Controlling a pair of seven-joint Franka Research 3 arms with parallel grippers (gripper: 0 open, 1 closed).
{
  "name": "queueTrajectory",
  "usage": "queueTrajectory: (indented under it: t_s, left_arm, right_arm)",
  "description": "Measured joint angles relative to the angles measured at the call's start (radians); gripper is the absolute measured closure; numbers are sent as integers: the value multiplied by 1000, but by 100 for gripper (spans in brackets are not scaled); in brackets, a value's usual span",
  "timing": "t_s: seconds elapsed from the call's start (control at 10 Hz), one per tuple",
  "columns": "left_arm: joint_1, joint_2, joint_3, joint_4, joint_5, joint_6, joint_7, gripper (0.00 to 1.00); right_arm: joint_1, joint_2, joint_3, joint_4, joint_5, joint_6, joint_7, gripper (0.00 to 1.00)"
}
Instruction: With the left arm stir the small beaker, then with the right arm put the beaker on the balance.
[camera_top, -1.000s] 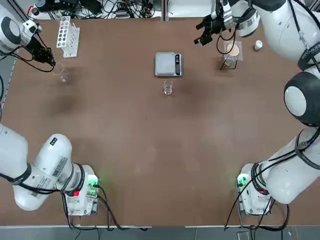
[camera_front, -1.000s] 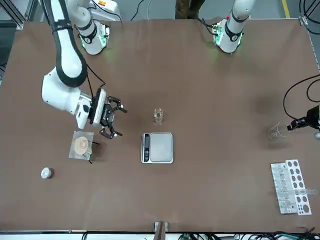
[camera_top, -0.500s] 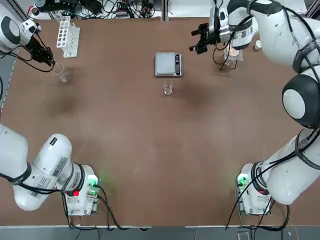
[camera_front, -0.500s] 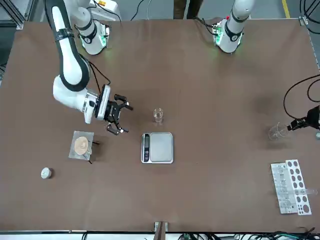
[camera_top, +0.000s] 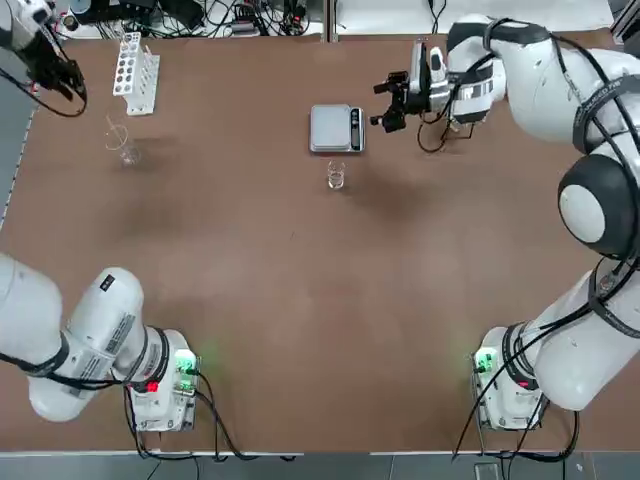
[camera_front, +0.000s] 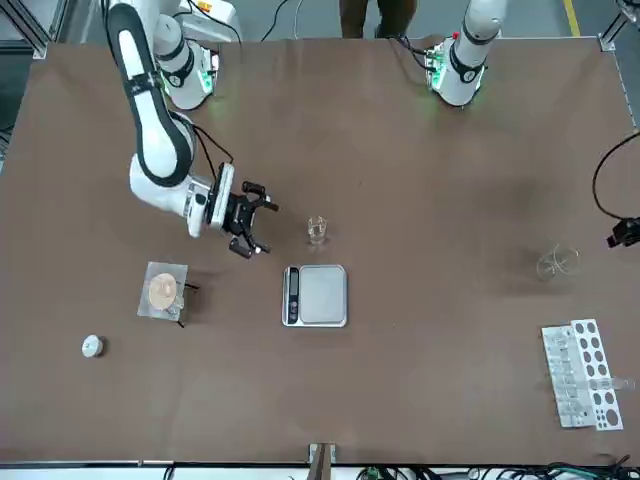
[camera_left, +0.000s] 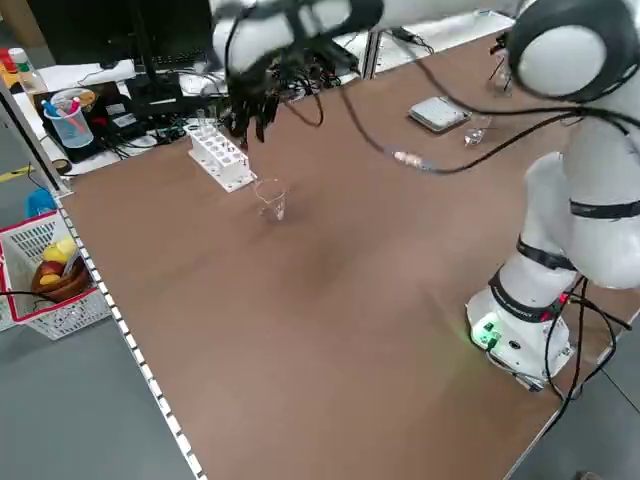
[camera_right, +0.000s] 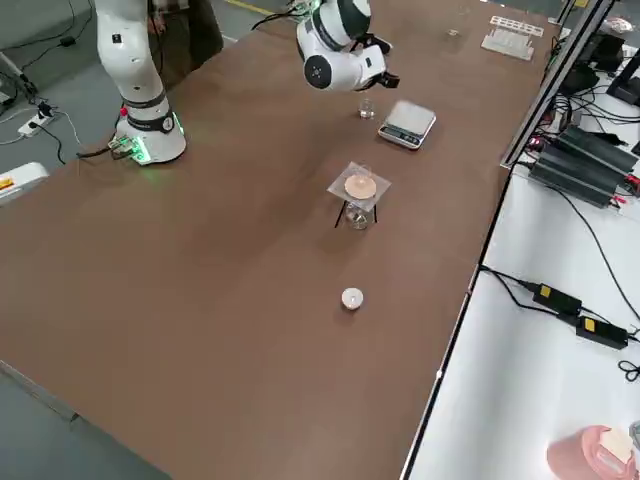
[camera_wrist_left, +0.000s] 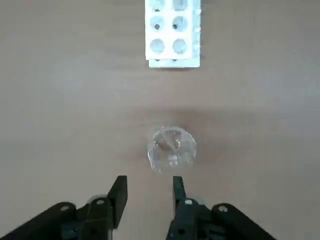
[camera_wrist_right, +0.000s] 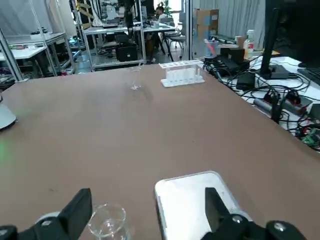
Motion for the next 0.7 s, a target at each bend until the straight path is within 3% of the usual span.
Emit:
queueTrajectory:
  t_s: [0.2, 0.3, 0.5, 0.7]
  left_arm:
    - [-3, -47, -93, 34, -1, -99, -69, 46]
    - [-4, -47, -132, 63, -1, -136, -110, 31]
    - [-5, -46, -191, 104, -2, -196, -192, 21]
    - [-69, -45, -205, 151, -3, -253, -257, 0]
  right_arm:
    - [0, 7, 6, -39, 43, -5, -63, 0]
    - [0, 14, 7, -53, 85, -5, -99, 0]
    - [0, 44, 14, -69, 147, -14, -156, 0]
    - [0, 80, 18, -83, 182, -56, -213, 0]
